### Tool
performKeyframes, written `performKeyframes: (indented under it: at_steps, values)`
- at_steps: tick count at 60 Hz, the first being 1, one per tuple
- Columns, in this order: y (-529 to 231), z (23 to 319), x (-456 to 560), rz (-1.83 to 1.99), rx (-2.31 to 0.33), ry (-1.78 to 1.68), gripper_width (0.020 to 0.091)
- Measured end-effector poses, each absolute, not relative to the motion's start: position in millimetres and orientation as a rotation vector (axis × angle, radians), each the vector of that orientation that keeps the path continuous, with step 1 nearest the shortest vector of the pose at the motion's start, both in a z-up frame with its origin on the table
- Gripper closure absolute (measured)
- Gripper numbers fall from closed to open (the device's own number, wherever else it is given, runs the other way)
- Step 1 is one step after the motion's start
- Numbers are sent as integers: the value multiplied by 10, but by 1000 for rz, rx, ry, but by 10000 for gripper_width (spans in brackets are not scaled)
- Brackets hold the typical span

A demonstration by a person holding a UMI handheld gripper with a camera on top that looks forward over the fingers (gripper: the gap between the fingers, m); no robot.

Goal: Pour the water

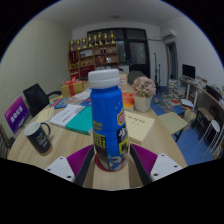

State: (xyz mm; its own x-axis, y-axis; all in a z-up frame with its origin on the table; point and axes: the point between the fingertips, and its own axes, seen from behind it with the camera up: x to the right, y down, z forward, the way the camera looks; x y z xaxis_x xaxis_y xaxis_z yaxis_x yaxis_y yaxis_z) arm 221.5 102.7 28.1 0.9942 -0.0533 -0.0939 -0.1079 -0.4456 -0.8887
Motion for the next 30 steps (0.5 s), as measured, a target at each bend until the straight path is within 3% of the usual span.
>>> performKeyframes:
  at_steps: [11, 30]
  values:
    - [336, 573, 2169, 43, -2050, 196, 292]
    - [-1046, 1385, 1647, -212, -2049, 214, 300]
